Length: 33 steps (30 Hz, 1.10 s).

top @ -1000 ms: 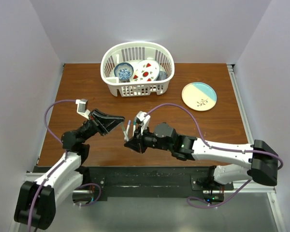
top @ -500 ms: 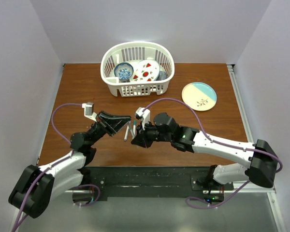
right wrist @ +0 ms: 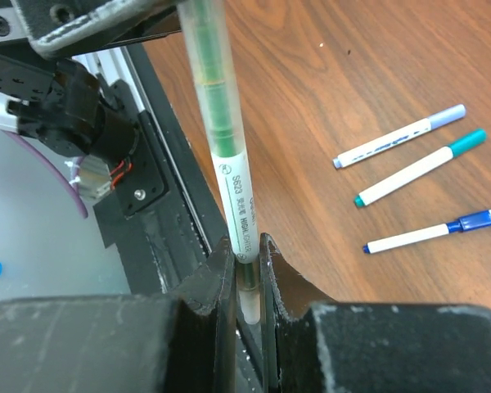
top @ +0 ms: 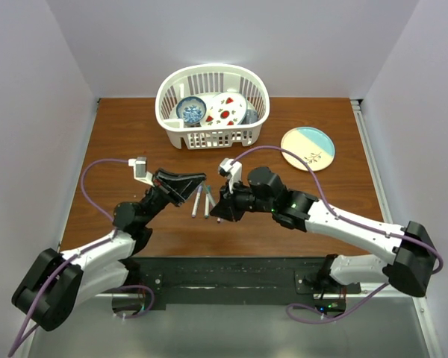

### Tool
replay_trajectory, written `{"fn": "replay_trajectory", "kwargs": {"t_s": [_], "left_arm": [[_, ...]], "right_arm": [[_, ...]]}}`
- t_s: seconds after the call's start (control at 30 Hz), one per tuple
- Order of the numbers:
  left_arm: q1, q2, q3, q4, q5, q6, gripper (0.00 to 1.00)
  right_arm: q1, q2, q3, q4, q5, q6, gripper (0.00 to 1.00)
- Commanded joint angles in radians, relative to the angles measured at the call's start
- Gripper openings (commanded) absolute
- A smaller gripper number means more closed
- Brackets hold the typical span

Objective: Insert the pens into the pen caps

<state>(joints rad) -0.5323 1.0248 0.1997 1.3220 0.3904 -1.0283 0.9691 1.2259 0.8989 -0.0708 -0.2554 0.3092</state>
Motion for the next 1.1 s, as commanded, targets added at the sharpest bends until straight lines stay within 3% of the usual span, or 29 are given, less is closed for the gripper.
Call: {"fn": "replay_trajectory", "kwargs": {"t_s": [0.0,0.07,0.17,0.2,0.23,0.27,0.33,0.37,0.57,0.83,1.07], "left_arm": [[-0.087,0.009,0.063,-0.351,0.320,0.033,0.00],[-0.083,0.009,0.147,-0.503,0.274,0.101,0.00],[-0.081,0.034,0.303,-0.647,0.249,0.177,0.00],[-0.081,0.056,0.369,-0.679,0.249,0.189,0.05],[-0.077,0.067,0.401,-0.720,0.242,0.204,0.15],[-0.077,0.076,0.429,-0.795,0.235,0.235,0.37],[-0.071,0.084,0.495,-0.896,0.193,0.266,0.53],[-0.067,0.084,0.513,-0.927,0.174,0.296,0.77],[0.006,0.048,0.639,-1.228,-0.010,0.394,0.98],[0.043,-0.074,0.661,-1.565,-0.332,0.504,1.00],[0.046,-0.170,0.583,-1.682,-0.476,0.563,1.00]], "right_arm": [[-0.104,-0.123,0.053,0.425,0.124,0.111,0.00],[-0.102,-0.147,-0.020,0.408,0.036,0.139,0.00],[-0.102,-0.221,-0.175,0.365,0.059,0.195,0.01],[-0.102,-0.241,-0.236,0.341,0.068,0.218,0.00],[-0.102,-0.282,-0.259,0.327,0.071,0.226,0.00],[-0.102,-0.299,-0.279,0.289,0.076,0.232,0.00],[-0.102,-0.339,-0.325,0.247,0.094,0.258,0.00],[-0.102,-0.374,-0.339,0.221,0.116,0.267,0.00],[-0.102,-0.382,-0.439,0.184,0.234,0.396,0.00],[-0.104,-0.079,-0.313,0.051,0.393,0.455,0.04],[-0.104,0.187,-0.229,0.066,0.423,0.504,0.05]]}}
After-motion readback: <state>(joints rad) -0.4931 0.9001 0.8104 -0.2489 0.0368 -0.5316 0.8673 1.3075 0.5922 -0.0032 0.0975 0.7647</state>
